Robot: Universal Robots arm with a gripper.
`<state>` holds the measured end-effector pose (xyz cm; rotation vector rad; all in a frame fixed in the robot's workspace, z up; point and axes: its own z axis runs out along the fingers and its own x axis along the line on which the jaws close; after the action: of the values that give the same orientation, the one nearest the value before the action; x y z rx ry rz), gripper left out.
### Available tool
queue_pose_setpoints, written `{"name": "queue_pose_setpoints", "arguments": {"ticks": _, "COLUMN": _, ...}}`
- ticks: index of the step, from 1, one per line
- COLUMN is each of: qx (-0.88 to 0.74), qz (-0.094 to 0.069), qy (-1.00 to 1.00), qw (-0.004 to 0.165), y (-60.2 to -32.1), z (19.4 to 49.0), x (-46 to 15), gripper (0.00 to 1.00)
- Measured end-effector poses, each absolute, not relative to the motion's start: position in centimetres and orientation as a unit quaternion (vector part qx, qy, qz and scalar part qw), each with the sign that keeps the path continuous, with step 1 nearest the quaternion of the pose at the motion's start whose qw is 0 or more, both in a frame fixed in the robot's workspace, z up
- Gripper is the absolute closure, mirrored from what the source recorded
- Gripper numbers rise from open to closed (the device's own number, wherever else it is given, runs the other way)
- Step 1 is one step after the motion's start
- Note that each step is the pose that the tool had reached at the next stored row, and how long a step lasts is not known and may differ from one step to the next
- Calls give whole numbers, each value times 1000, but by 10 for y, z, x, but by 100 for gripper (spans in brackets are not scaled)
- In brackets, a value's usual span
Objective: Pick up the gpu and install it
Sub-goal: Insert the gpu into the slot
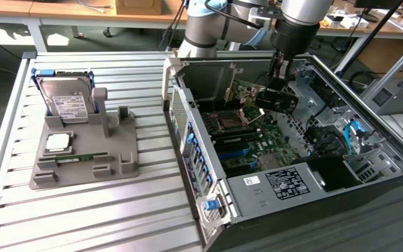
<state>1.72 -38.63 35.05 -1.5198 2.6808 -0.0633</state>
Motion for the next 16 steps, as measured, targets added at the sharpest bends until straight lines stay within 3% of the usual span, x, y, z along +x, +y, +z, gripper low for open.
{"name": "queue_pose_setpoints", "arguments": {"ticks": 16, "qx": -530, "qz": -19, "qy": 847, "qw": 30, "y": -386, "z": 350, "x": 17, "gripper": 73}}
